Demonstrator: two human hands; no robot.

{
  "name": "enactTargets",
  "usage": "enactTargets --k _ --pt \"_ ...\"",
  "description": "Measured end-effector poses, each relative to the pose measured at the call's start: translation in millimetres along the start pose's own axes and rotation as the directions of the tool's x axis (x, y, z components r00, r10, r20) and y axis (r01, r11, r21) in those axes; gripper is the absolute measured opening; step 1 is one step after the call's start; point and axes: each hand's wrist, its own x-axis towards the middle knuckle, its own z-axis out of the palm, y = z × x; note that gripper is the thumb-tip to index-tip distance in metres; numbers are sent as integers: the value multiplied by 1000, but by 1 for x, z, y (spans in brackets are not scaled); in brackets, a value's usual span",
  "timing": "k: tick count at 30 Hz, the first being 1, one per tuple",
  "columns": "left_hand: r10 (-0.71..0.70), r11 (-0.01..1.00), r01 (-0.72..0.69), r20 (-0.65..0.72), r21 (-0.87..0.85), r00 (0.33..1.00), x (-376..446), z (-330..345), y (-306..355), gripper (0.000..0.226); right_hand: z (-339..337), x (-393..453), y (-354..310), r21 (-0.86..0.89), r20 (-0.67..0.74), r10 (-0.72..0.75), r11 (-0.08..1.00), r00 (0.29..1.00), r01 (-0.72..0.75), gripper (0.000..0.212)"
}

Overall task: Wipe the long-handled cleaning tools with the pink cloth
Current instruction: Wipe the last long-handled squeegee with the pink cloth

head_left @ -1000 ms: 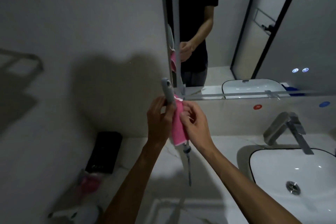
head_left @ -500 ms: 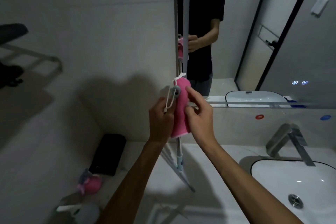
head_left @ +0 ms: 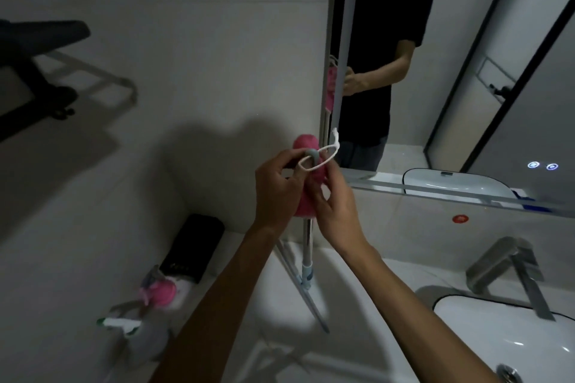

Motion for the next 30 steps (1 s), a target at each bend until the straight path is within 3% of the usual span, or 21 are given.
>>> enactTargets --k 10,14,18,22,27,30 --pt "71 993 -78 80 91 994 19 -29 -8 22 36 12 -1 28 -159 -85 996 984 90 34" --pt "63 990 -82 160 113 985 23 -37 -23 22 50 7 27 -65 -85 -42 997 995 37 30" --pt "10 957 -69 204 283 979 22 -34 -35 10 52 5 44 -150 -21 48 987 999 -51 30" --pt "28 950 -82 177 301 984 23 -32 -39 4 51 6 37 -124 -66 30 992 997 -38 31" --pt "-32 942 -29 174 333 984 23 -27 -48 23 55 9 39 -112 -60 57 992 997 -64 19" --pt "-110 924 28 195 382 975 16 -27 -74 33 56 2 57 -184 13 135 974 991 -131 28"
